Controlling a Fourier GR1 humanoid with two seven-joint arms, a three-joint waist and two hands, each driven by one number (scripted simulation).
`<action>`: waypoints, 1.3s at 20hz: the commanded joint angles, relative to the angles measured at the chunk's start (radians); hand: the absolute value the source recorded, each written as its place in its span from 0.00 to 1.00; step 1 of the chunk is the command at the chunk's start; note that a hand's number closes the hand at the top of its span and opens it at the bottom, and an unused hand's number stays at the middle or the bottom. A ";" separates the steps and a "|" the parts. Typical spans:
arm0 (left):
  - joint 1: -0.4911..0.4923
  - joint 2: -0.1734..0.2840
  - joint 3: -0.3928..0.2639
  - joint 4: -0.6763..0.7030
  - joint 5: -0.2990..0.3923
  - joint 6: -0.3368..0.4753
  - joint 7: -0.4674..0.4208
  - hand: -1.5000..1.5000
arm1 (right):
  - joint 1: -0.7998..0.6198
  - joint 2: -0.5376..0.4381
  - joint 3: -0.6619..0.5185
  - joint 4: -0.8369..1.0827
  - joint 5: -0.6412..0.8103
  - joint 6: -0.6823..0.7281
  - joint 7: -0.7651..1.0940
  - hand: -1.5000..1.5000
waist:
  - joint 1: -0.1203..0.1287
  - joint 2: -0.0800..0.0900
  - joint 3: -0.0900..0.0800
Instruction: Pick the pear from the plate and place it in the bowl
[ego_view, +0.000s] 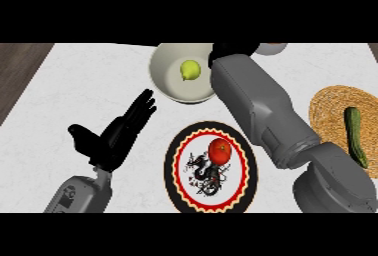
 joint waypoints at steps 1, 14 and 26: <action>0.012 -0.005 0.000 -0.003 -0.012 0.016 0.003 0.50 | 0.039 0.006 -0.036 -0.015 -0.025 -0.253 0.034 0.00 | -0.012 -0.005 0.001; 0.038 -0.011 0.013 -0.010 0.005 0.017 0.016 0.50 | 0.023 0.006 0.026 -0.269 0.069 -0.917 -0.048 0.00 | -0.033 -0.045 -0.001; 0.016 -0.009 0.013 0.057 -0.006 0.001 0.014 0.50 | 0.033 0.006 0.145 -0.480 0.165 -0.929 0.020 1.00 | -0.033 -0.081 -0.007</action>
